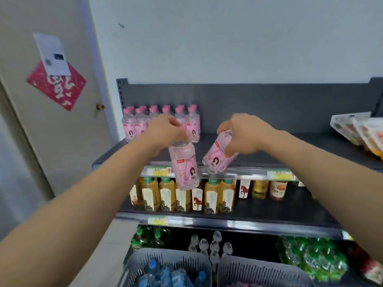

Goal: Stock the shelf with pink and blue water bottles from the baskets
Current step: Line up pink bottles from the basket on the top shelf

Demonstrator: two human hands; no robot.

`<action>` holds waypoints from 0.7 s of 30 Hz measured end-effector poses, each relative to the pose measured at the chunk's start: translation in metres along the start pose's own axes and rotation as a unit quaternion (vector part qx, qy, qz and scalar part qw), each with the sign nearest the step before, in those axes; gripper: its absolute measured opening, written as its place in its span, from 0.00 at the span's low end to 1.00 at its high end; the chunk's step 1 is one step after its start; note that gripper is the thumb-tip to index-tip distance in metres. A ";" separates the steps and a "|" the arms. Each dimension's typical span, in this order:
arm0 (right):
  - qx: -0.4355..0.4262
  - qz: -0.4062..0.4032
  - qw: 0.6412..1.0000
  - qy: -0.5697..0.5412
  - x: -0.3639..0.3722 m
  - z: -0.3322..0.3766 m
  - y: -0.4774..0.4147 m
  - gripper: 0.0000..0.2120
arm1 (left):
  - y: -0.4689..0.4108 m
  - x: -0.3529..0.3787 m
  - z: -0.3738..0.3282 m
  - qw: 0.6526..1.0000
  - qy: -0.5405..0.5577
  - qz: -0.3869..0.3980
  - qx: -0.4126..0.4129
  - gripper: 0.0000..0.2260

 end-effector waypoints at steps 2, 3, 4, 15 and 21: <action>-0.022 -0.017 1.000 0.009 -0.007 0.020 -0.026 0.29 | -0.014 -0.024 0.008 1.000 -0.007 -0.026 0.005 0.04; -0.034 -0.020 0.999 0.015 -0.008 0.030 -0.040 0.30 | -0.022 -0.035 0.013 0.999 -0.011 -0.040 0.007 0.04; -0.046 -0.021 0.998 0.022 -0.008 0.041 -0.055 0.30 | -0.030 -0.045 0.019 0.999 -0.012 -0.053 0.007 0.05; -0.142 -0.003 0.988 0.063 0.030 0.132 -0.218 0.31 | -0.136 -0.121 0.124 0.994 -0.079 -0.075 -0.019 0.12; -0.162 0.020 0.984 0.068 0.064 0.163 -0.276 0.33 | -0.182 -0.130 0.183 0.994 -0.088 -0.044 -0.037 0.13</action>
Point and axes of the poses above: each hand's wrist, its own y-axis away from the middle knuckle, its own x-axis out of the palm, z = x × y, the point moved 2 cm from there along -y, towards the middle knuckle, and after that the axes turned 1 degree about -x, right-handed, at the moved point
